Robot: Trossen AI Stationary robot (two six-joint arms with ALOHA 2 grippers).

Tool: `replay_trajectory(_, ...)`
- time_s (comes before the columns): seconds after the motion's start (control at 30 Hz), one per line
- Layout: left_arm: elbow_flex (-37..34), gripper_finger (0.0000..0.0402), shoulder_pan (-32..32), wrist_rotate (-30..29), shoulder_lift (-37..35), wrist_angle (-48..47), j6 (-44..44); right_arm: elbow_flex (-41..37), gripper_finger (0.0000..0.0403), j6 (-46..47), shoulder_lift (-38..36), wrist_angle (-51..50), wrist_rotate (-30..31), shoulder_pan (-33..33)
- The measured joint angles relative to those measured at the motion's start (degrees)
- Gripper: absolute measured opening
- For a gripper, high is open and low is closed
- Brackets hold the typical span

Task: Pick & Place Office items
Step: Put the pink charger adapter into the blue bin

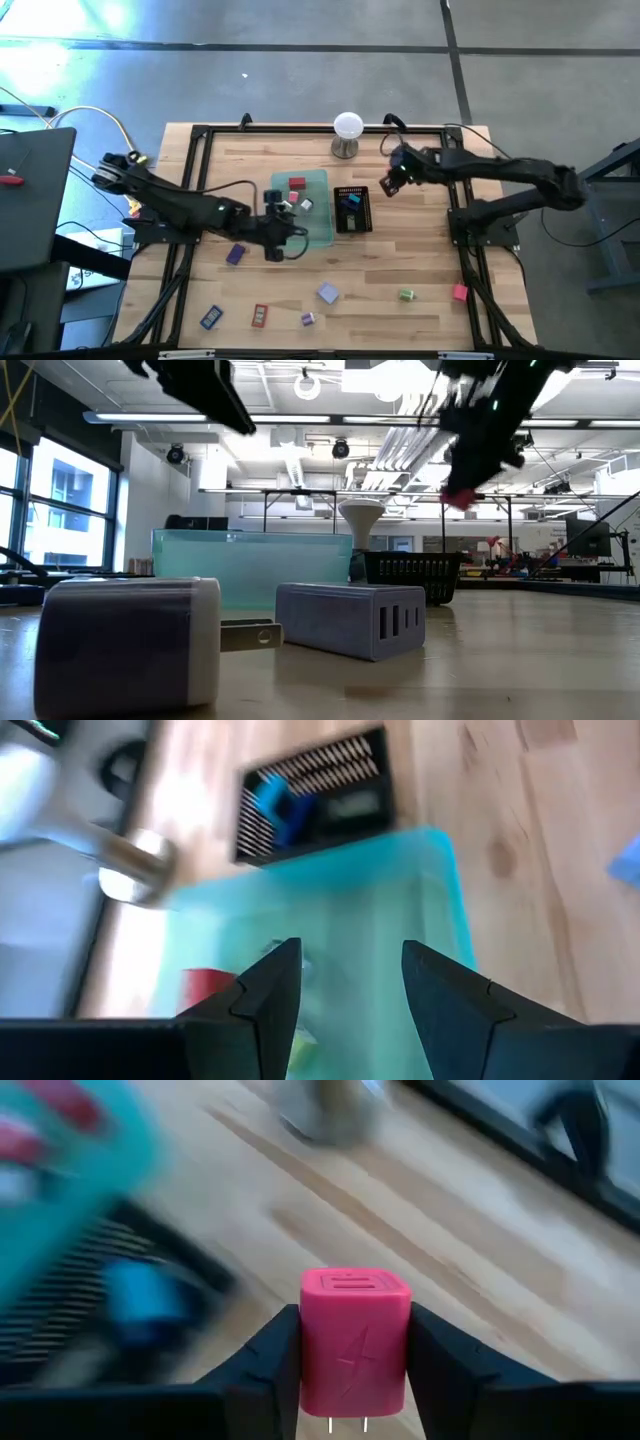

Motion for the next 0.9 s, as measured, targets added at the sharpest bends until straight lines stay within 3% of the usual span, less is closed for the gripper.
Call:
replay_trajectory(0.17,0.02,0.0165,-1.59,-6.83,-1.14,3.79,-1.21,0.02,0.0129,-5.22,-5.32,9.12,3.15,10.77)
replay_trajectory(0.27,0.02,0.0165,-1.54,-6.97,-1.17,5.67,0.92,0.02,0.0129,-11.31,-5.56,15.0,2.13,15.33)
replay_trajectory(0.47,0.02,0.0165,-2.42,-9.45,-2.0,5.6,6.13,0.02,0.0144,-25.38,-2.02,32.04,-7.78,20.43)
replay_trajectory(0.7,0.02,0.0165,-6.36,-9.49,-2.23,11.13,14.77,0.04,0.0128,-25.95,5.51,46.11,-19.38,22.58)
replay_trajectory(0.9,0.02,0.0165,-8.12,-9.5,-1.99,14.66,18.16,0.0,0.0128,-25.94,13.54,51.58,-21.39,24.32)
